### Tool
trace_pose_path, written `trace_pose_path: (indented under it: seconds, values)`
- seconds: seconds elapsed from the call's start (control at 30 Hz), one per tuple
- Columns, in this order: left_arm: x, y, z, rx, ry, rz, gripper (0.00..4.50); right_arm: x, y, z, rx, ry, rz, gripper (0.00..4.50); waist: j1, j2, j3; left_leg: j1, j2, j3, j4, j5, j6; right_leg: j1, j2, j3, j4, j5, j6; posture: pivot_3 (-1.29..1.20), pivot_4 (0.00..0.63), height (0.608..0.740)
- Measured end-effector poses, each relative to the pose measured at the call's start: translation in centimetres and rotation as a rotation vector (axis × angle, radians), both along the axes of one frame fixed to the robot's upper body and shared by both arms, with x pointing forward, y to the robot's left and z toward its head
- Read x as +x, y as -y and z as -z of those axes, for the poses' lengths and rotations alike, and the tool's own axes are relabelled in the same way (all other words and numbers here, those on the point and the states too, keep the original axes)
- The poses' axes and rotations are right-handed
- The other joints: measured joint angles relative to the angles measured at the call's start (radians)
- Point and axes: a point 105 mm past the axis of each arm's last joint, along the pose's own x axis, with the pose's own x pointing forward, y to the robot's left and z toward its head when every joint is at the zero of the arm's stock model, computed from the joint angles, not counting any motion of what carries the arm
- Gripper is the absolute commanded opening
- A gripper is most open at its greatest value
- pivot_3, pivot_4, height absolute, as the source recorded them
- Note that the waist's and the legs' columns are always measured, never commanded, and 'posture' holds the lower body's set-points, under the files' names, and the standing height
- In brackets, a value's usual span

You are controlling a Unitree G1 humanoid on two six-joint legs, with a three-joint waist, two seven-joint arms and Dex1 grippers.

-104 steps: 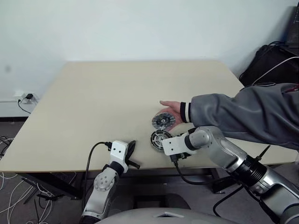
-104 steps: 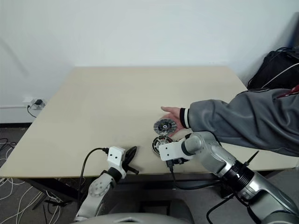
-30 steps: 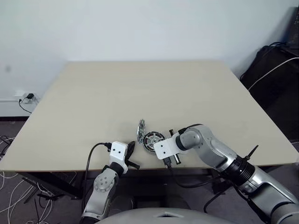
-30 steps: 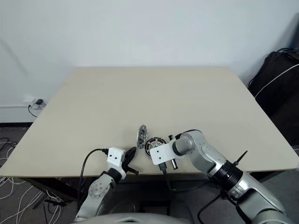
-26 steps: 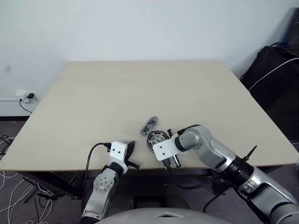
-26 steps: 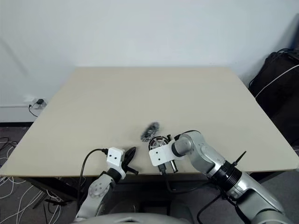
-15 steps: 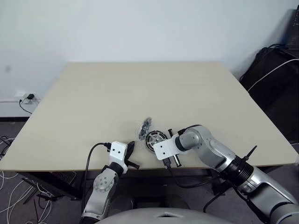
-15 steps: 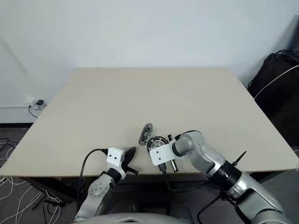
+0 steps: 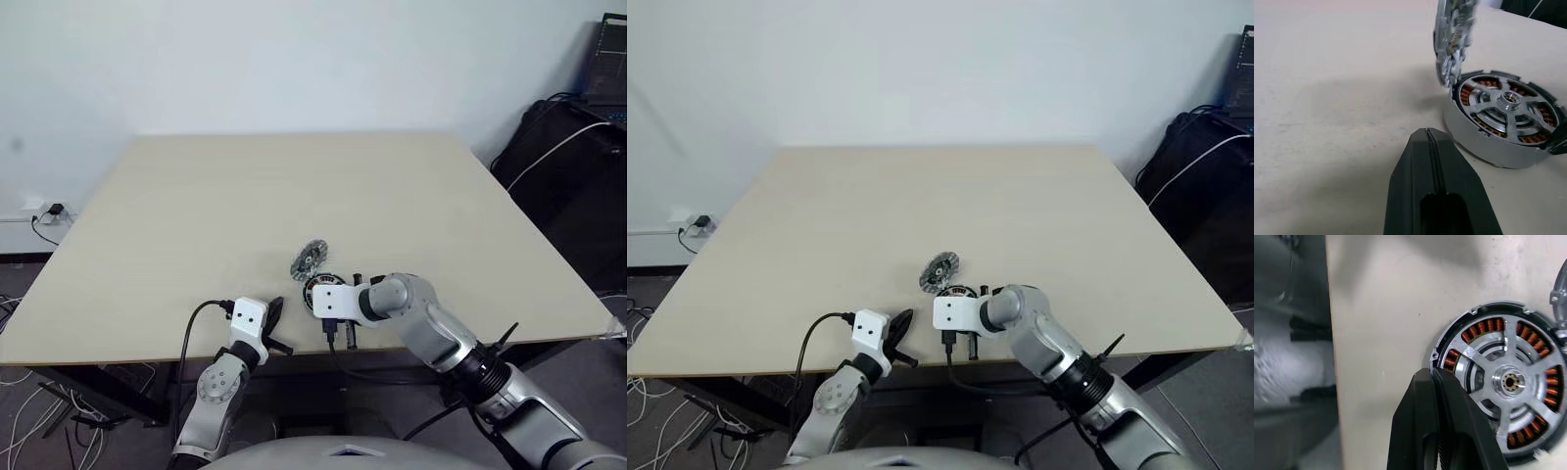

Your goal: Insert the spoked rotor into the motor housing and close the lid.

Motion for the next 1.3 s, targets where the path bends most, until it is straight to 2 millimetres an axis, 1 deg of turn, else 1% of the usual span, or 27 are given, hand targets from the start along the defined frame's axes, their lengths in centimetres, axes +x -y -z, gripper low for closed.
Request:
trace_pose_path:
  seconds: [0.17, 0.23, 0.5, 0.67, 0.77, 0.8, 0.83, 0.97, 1.07, 1.2, 1.3]
  values:
    - [-0.1, 0.0, 0.2, 0.001, -0.008, 0.0, 0.0, -0.1, -1.7, -0.2, 0.077, -0.059, 0.155, 0.02, -0.002, 0.0, 0.0, 0.0, 0.0, 0.0, -0.001, 0.0, -0.001, -0.001, 0.0, 0.0, 0.0, 0.0, 0.001, 0.0, 0.0, 0.74]
    - [-0.1, 0.0, 0.2, 0.001, -0.007, 0.001, 0.0, 0.1, -2.0, -0.2, 0.1, -0.08, 0.216, 0.02, -0.003, 0.0, 0.0, -0.001, 0.0, 0.0, -0.001, 0.0, -0.001, -0.002, 0.0, 0.0, 0.0, 0.0, 0.001, 0.0, 0.0, 0.74]
    - [-0.1, 0.0, 0.2, 0.001, -0.007, 0.001, 0.0, 0.8, -2.5, -0.3, 0.132, -0.097, 0.345, 0.02, -0.011, 0.002, 0.001, -0.001, 0.0, -0.001, -0.001, 0.0, -0.001, -0.002, 0.0, -0.002, 0.0, 0.0, 0.001, 0.0, 0.0, 0.74]
    - [-0.1, 0.0, 0.2, 0.001, -0.008, 0.002, 0.0, 1.3, -2.4, -0.6, 0.152, -0.116, 0.413, 0.02, -0.012, 0.003, 0.002, -0.003, -0.001, -0.002, -0.001, 0.0, -0.001, -0.003, -0.001, -0.003, 0.0, 0.0, 0.001, 0.0, 0.0, 0.74]
    - [-0.1, 0.0, 0.3, 0.002, -0.009, 0.002, 0.0, 1.3, -2.2, -0.6, 0.161, -0.139, 0.427, 0.02, -0.012, 0.004, 0.002, -0.006, -0.001, -0.003, -0.001, 0.0, -0.001, -0.005, -0.001, -0.004, -0.001, 0.001, 0.001, 0.0, 0.0, 0.74]
    - [-0.1, 0.0, 0.3, 0.002, -0.011, 0.003, 0.0, 1.2, -2.1, -0.6, 0.164, -0.149, 0.437, 0.45, -0.012, 0.004, 0.002, -0.007, -0.001, -0.003, -0.001, 0.0, -0.001, -0.006, -0.001, -0.005, -0.001, 0.0, 0.001, 0.0, 0.0, 0.74]
    - [-0.1, 0.0, 0.4, 0.002, -0.013, 0.004, 0.0, 1.3, -2.0, -0.6, 0.166, -0.148, 0.453, 0.66, -0.012, 0.004, 0.003, -0.008, -0.001, -0.003, -0.001, 0.0, -0.001, -0.007, -0.002, -0.005, -0.001, 0.0, 0.001, 0.0, 0.0, 0.74]
    - [-0.2, 0.0, 0.6, 0.002, -0.02, 0.011, 0.0, 1.6, -1.6, -1.0, 0.182, -0.134, 0.482, 1.94, -0.011, 0.004, 0.003, -0.013, -0.002, -0.004, -0.002, 0.0, -0.001, -0.012, -0.002, -0.005, -0.001, 0.0, 0.0, 0.0, 0.0, 0.74]
    - [0.0, 0.1, 0.4, 0.001, -0.012, 0.018, 0.0, 1.8, -1.6, -1.4, 0.192, -0.11, 0.476, 1.94, -0.01, 0.004, 0.003, -0.015, -0.003, -0.004, -0.002, 0.0, -0.001, -0.015, -0.003, -0.005, -0.001, 0.0, 0.0, 0.0, 0.0, 0.74]
    - [0.1, 0.2, 0.4, 0.0, -0.011, 0.024, 0.0, 1.7, -1.3, -2.0, 0.182, -0.07, 0.421, 1.94, -0.009, 0.004, 0.003, -0.015, -0.003, -0.004, -0.003, 0.0, -0.001, -0.015, -0.003, -0.005, -0.002, 0.0, 0.0, 0.0, 0.0, 0.74]
    - [0.1, 0.2, 0.4, 0.0, -0.01, 0.026, 0.0, 1.6, -1.3, -2.9, 0.181, -0.026, 0.318, 1.94, -0.009, 0.005, 0.003, -0.015, -0.003, -0.004, -0.003, 0.0, 0.0, -0.015, -0.004, -0.006, -0.002, 0.0, 0.0, 0.0, 0.0, 0.74]
